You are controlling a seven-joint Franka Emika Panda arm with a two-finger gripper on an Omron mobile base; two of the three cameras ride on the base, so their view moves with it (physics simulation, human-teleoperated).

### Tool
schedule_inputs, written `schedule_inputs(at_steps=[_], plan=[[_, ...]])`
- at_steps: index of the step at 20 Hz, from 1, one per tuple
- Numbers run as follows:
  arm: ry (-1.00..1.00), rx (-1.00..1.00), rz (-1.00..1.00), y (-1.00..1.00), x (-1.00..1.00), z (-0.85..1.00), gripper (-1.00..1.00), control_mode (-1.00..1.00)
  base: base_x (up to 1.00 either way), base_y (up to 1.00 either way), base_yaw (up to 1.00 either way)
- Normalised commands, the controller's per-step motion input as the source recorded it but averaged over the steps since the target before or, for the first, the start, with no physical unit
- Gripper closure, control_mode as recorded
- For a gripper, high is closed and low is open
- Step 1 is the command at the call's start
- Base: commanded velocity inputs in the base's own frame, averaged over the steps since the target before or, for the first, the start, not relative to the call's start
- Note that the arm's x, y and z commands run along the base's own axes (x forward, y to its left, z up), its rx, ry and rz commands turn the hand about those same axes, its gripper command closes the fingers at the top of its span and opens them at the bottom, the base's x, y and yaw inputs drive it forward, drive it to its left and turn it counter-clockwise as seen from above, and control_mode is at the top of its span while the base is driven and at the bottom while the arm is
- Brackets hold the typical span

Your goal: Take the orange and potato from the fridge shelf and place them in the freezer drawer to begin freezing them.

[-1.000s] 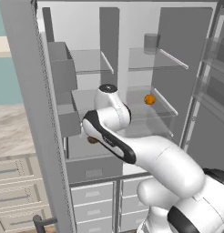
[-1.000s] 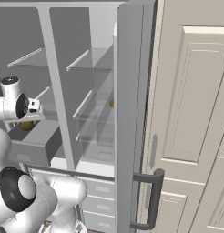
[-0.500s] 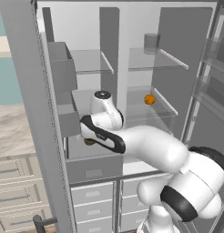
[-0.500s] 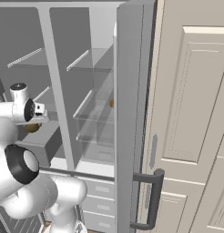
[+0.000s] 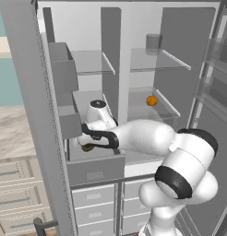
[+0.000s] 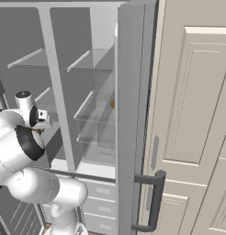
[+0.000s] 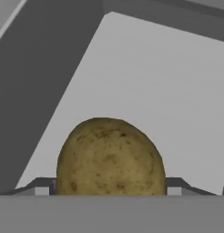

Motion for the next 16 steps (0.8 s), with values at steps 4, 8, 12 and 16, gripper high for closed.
schedule_inputs(at_steps=[4, 8, 12, 16], plan=[[0.0, 0.0, 0.0, 0.15, 0.35, -0.34, 1.0, -1.0, 0.0, 0.0, 0.0], [0.0, 0.0, 0.0, 0.1, 0.4, -0.44, 1.0, -1.0, 0.0, 0.0, 0.0], [0.0, 0.0, 0.0, 0.14, 0.48, -0.39, 1.0, -1.0, 0.0, 0.0, 0.0], [0.0, 0.0, 0.0, 0.07, 0.41, -0.43, 1.0, -1.0, 0.0, 0.0, 0.0]])
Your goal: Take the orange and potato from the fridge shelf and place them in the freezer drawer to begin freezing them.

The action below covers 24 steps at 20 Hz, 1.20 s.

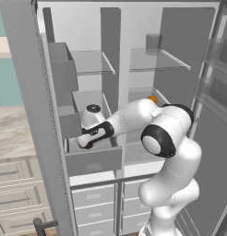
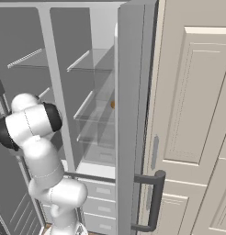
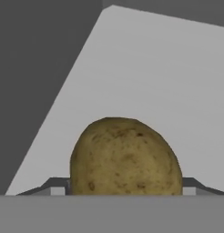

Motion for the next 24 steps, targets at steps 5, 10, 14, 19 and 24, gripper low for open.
schedule_inputs(at_steps=[5, 10, 14, 19, 24], plan=[[0.06, 0.0, 0.0, 0.01, -0.28, -0.74, 1.0, -1.0, 0.0, 0.0, 0.0], [0.08, 0.0, 0.0, 0.0, -0.74, -0.55, 1.0, -1.0, 0.0, 0.0, 0.0], [0.09, 0.0, 0.0, -0.01, -0.82, -0.27, 1.0, -1.0, 0.0, 0.0, 0.0], [0.12, 0.0, 0.0, -0.04, -0.97, -0.02, 1.0, -1.0, 0.0, 0.0, 0.0], [0.08, 0.0, 0.0, -0.09, -0.99, -0.12, 1.0, -1.0, 0.0, 0.0, 0.0]])
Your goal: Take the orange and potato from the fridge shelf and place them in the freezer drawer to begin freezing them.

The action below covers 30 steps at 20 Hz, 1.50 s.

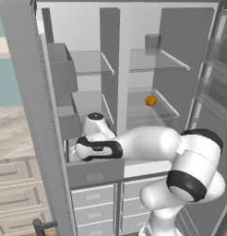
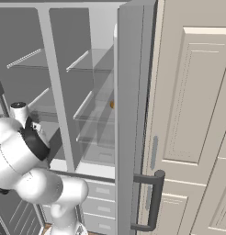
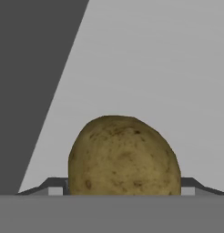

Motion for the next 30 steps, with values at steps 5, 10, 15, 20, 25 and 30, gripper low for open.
schedule_inputs(at_steps=[5, 10, 15, 20, 25, 30], plan=[[0.0, 0.0, 0.0, -0.01, -0.09, -0.03, 1.0, -1.0, 0.0, 0.0, 0.0], [0.0, 0.0, -0.01, 0.0, 0.03, 0.01, 1.0, -1.0, 0.0, 0.0, 0.0], [0.0, 0.0, -0.06, 0.0, 0.03, 0.33, -1.0, -1.0, 0.0, 0.0, 0.0], [-0.01, 0.0, -0.11, -0.07, -0.02, 0.61, -1.0, -1.0, 0.0, 0.0, 0.0], [-0.16, 0.02, -0.12, -0.32, -0.42, 0.77, -1.0, -1.0, 0.0, 0.0, 0.0], [-0.33, 0.07, -0.09, -0.4, -0.71, 0.77, -1.0, -1.0, 0.0, 0.0, 0.0]])
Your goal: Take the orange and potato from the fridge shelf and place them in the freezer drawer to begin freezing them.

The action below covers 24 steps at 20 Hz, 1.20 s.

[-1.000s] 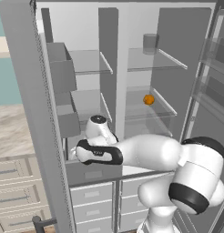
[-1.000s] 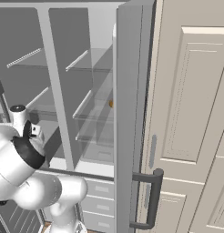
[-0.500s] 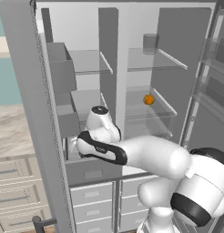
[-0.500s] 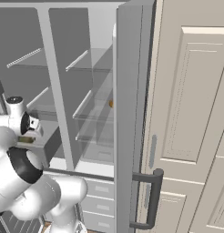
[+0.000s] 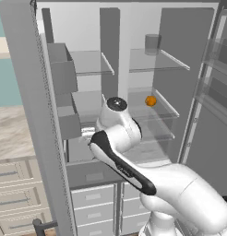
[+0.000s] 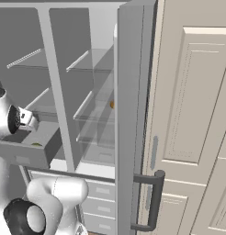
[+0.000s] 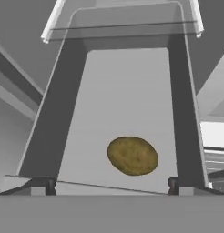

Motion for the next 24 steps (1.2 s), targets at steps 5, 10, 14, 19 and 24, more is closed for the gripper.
schedule_inputs(at_steps=[5, 10, 14, 19, 24], plan=[[-0.48, 0.08, -0.04, -0.35, -0.97, 0.76, -1.0, -1.0, 0.0, 0.0, 0.0], [-0.37, 0.09, -0.07, -0.38, -0.78, 0.85, -1.0, -1.0, 0.0, 0.0, 0.0], [-0.15, 0.11, -0.13, -0.61, -0.49, 0.93, -1.0, -1.0, 0.0, 0.0, 0.0], [0.02, 0.11, -0.22, -0.87, -0.28, 0.77, -1.0, -1.0, 0.0, 0.0, 0.0], [0.19, 0.02, -0.2, -1.0, 0.01, 0.08, -1.0, -1.0, 0.0, 0.0, 0.0]])
